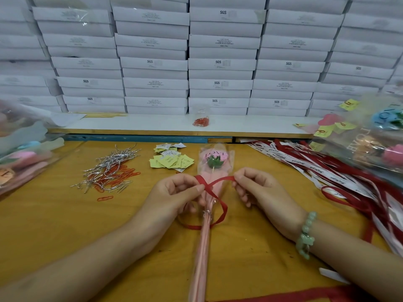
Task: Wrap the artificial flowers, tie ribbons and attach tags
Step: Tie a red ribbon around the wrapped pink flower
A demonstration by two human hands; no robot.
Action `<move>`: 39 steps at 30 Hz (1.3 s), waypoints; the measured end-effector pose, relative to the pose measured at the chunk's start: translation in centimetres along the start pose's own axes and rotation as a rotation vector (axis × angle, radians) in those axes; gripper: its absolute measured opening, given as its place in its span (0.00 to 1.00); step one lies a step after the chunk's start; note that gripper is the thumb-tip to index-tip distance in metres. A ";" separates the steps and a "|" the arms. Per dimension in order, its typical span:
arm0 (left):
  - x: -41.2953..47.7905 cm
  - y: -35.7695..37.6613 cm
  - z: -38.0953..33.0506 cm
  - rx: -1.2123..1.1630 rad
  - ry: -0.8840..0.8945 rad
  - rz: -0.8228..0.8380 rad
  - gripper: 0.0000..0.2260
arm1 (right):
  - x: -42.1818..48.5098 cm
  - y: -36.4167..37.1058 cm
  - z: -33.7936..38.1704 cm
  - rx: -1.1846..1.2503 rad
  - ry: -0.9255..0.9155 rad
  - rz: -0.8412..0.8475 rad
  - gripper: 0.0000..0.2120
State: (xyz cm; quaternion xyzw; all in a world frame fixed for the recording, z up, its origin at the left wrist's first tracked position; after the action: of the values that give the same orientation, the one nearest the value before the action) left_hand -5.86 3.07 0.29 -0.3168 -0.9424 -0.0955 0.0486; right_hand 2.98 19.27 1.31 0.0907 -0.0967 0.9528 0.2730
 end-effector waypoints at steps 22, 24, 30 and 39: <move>-0.3 -0.1 -0.2 -0.029 -0.002 -0.046 0.07 | -1.8 2.2 0.9 -0.034 -0.058 0.260 0.07; -0.4 0.1 -0.4 -0.017 0.014 -0.031 0.04 | -1.7 2.2 0.8 -0.013 -0.042 0.263 0.07; -0.4 0.3 -0.3 0.015 0.032 0.007 0.03 | -1.4 2.0 0.6 -0.003 -0.050 0.225 0.08; -0.2 0.3 -0.1 0.014 0.063 0.024 0.01 | -0.9 1.5 0.2 0.159 0.022 0.162 0.10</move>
State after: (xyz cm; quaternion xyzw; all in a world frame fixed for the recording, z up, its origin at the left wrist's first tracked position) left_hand -5.53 3.13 0.40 -0.3245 -0.9372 -0.0983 0.0818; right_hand 2.94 17.57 1.08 0.0934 -0.0247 0.9774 0.1880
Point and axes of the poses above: each hand's wrist, its own x-axis towards the middle knuckle, its own y-axis out of the palm, z = x × y, the point moved 5 cm from there along x, towards the middle knuckle, and after that the axes turned 12 degrees about -z, right-handed, at the moved point
